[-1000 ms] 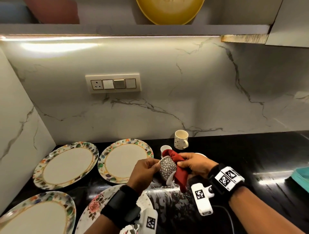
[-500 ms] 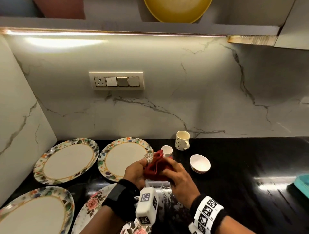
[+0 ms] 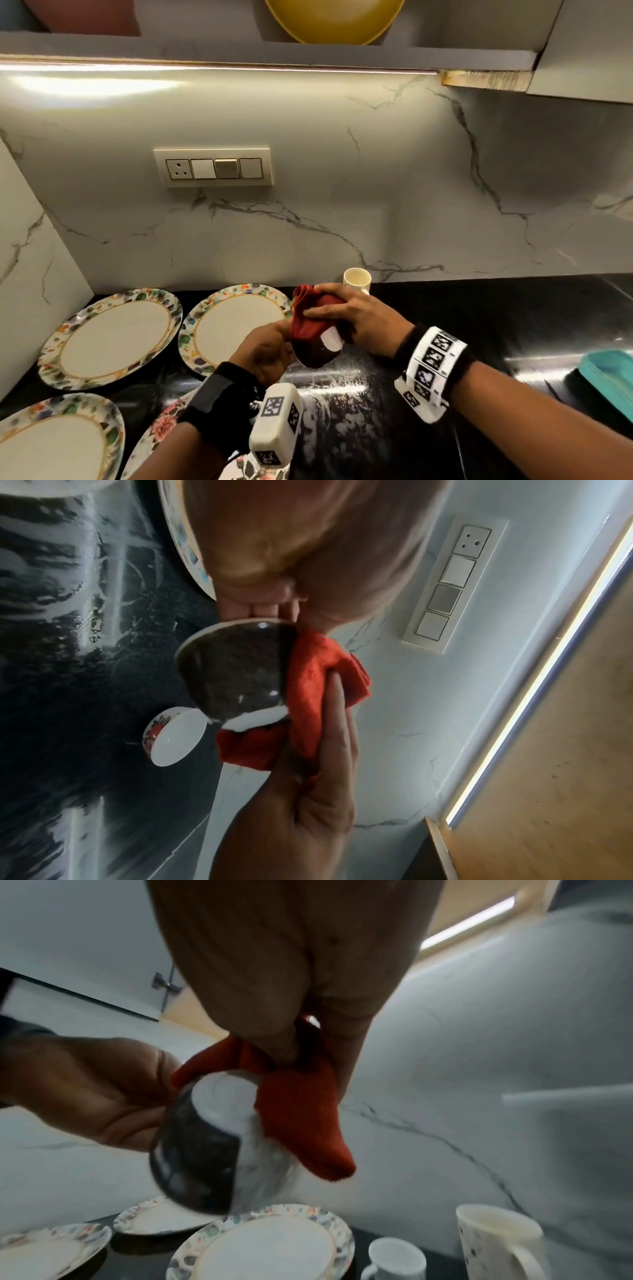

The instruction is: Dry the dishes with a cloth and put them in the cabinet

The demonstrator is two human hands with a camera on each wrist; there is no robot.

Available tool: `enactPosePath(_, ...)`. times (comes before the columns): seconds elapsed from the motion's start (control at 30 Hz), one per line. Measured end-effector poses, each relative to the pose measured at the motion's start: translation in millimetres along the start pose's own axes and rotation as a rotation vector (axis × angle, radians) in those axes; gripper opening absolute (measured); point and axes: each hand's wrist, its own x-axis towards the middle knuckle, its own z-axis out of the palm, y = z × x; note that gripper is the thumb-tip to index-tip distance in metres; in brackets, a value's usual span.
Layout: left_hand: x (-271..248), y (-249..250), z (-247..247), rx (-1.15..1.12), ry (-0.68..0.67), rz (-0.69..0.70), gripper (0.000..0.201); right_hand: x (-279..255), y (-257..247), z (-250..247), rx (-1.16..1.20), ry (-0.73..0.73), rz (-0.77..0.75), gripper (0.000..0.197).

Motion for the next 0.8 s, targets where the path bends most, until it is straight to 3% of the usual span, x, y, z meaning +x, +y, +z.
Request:
enactPosePath(0.07, 2, -2, 5, -0.057, 0.039, 0.058, 0.025, 1, 4, 14, 0.11, 0.085, 0.102, 0.067)
enactPosePath(0.13, 5, -6, 9, -0.131, 0.066, 0.144, 0.026, 0, 0, 28, 0.273, 0.214, 0.321, 0.068)
enactPosePath(0.27, 10, -18, 21, -0.034, 0.118, 0.318, 0.026, 2, -14, 54, 0.654, 0.253, 0.653, 0.08)
enactPosePath(0.33, 10, -25, 27, 0.044, 0.15, 0.375, 0.023, 6, -19, 55, 0.859, 0.227, 0.799, 0.069)
enactPosePath(0.4, 9, -35, 30, 0.137, 0.177, 0.424, 0.02, 4, -20, 51, 1.093, 0.174, 0.951, 0.042)
enactPosePath(0.47, 14, -48, 28, 0.307, 0.22, 0.504, 0.021, -3, -14, 45, 1.309, 0.054, 1.081, 0.029)
enactPosePath(0.57, 18, -66, 26, 0.582, 0.206, 0.597, 0.028, -29, 8, 40, 1.528, -0.216, 1.109, 0.033)
enactPosePath(0.67, 16, -74, 24, 0.733, 0.135, 0.61, 0.034, -51, 20, 42, 1.639, -0.352, 1.009, 0.032)
enactPosePath(0.73, 17, -79, 18, 0.948, 0.119, 0.712, 0.031, -63, 29, 47, 1.416, -0.436, 0.934, 0.027)
enactPosePath(0.8, 21, -85, 11, 1.171, 0.116, 0.781, 0.031, -75, 38, 53, 0.935, -0.548, 0.817, 0.046)
